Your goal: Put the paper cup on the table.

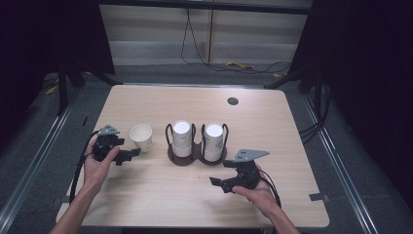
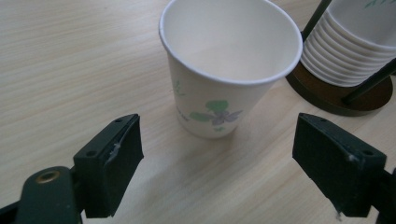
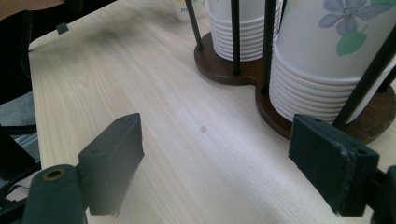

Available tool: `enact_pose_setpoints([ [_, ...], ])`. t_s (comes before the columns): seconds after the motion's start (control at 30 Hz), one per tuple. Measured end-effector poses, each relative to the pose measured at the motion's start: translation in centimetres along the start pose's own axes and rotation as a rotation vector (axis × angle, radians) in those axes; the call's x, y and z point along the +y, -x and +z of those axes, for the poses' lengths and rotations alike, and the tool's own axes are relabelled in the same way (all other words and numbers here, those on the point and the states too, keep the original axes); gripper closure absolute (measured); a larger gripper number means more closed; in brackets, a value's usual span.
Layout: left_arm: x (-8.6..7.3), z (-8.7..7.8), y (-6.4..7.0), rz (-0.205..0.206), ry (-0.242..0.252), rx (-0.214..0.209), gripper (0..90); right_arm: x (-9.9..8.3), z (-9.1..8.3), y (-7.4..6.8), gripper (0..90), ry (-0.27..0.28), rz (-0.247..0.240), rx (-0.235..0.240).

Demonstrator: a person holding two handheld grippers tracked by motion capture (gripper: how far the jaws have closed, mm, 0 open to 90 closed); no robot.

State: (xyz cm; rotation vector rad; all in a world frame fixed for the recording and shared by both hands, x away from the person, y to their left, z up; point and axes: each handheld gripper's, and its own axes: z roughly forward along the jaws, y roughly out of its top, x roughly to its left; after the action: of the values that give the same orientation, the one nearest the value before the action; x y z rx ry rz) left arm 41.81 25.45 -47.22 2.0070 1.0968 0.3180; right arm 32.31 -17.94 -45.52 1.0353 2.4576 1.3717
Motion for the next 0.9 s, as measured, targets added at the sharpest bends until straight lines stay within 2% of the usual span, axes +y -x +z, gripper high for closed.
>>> enact_pose_setpoints([
  [0.03,-0.2,-0.5,0.3,0.014,0.01,-0.009,15.9,0.0,0.0,0.0,17.7,0.002,-0.001,-0.004],
  [0.13,-0.7,-1.5,0.9,0.013,0.03,-0.017,15.9,0.0,-0.2,0.1,17.9,0.009,0.004,-0.015],
  [0.2,-1.3,-2.1,1.4,0.032,0.044,-0.036,15.9,0.0,-0.3,0.1,18.3,0.015,0.011,-0.025],
  [0.3,-2.1,-2.7,2.5,0.066,0.034,-0.038,16.0,0.0,-0.3,0.0,19.3,0.015,0.009,-0.04],
  [0.33,-2.3,-2.9,2.8,0.066,0.041,-0.043,16.0,0.0,-0.3,0.0,19.7,0.014,0.01,-0.047],
  [0.37,-2.5,-3.2,3.2,0.055,0.049,-0.074,16.0,0.0,-0.3,0.0,20.1,0.013,0.014,-0.056],
  [0.47,-3.0,-3.8,4.2,0.004,0.061,-0.138,15.9,0.0,-0.4,0.1,20.7,0.016,0.036,-0.079],
  [0.53,-3.3,-3.9,5.1,0.033,0.05,-0.133,16.0,0.2,-0.7,0.0,20.8,0.015,0.057,-0.094],
  [0.6,-3.5,-4.0,5.9,0.043,0.057,-0.135,16.0,0.2,-1.0,-0.1,20.8,0.014,0.056,-0.109],
  [0.67,-3.7,-4.0,6.6,0.03,0.065,-0.163,15.9,0.1,-1.6,-0.1,20.8,0.015,0.056,-0.127],
  [0.73,-3.9,-3.9,7.1,0.02,0.067,-0.168,15.9,-0.1,-2.1,0.0,20.8,0.022,0.059,-0.149],
  [0.77,-4.4,-3.6,8.0,0.06,0.052,-0.157,16.0,-0.3,-2.3,0.1,20.8,0.025,0.063,-0.16],
  [0.83,-5.0,-3.0,8.5,0.113,0.061,-0.129,16.0,-0.7,-2.3,0.4,20.8,0.031,0.075,-0.174],
  [0.87,-5.3,-2.6,8.6,0.107,0.034,-0.127,16.0,-1.0,-2.2,0.5,20.8,0.032,0.081,-0.181],
  [0.9,-5.6,-2.2,8.6,0.072,0.019,-0.157,16.0,-1.2,-2.1,0.6,20.7,0.03,0.092,-0.187],
])
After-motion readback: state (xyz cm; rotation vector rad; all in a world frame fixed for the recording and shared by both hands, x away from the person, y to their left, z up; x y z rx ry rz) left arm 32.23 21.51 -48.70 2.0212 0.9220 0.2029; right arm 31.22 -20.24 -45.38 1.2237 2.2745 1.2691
